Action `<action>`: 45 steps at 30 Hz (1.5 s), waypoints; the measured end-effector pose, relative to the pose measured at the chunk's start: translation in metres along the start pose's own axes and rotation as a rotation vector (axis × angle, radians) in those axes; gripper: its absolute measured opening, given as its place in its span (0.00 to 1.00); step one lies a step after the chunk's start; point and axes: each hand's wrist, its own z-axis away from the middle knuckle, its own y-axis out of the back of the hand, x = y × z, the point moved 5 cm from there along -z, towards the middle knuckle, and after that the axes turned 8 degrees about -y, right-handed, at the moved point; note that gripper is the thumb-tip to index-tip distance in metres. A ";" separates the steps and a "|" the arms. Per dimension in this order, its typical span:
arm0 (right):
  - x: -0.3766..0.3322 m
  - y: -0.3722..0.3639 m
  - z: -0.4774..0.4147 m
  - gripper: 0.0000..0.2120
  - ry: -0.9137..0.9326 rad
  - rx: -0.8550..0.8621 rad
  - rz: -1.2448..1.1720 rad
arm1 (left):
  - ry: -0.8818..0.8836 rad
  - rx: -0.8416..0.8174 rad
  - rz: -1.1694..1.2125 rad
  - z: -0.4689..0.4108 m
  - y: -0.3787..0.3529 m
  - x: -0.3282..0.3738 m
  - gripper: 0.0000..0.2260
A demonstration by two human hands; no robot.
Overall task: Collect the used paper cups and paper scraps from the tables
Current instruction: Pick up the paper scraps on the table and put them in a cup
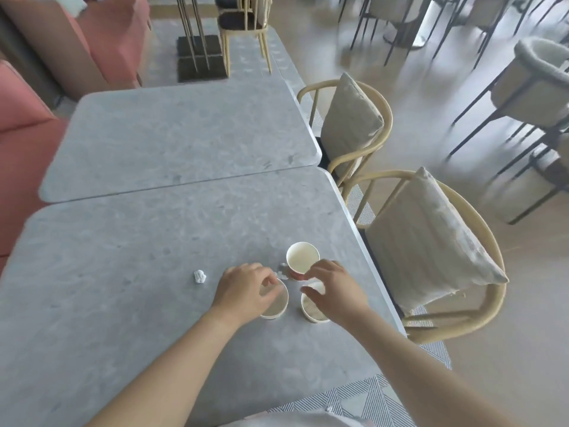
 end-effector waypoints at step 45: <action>0.060 -0.019 -0.064 0.16 -0.550 0.064 -0.093 | -0.175 -0.477 0.167 -0.107 -0.095 -0.069 0.15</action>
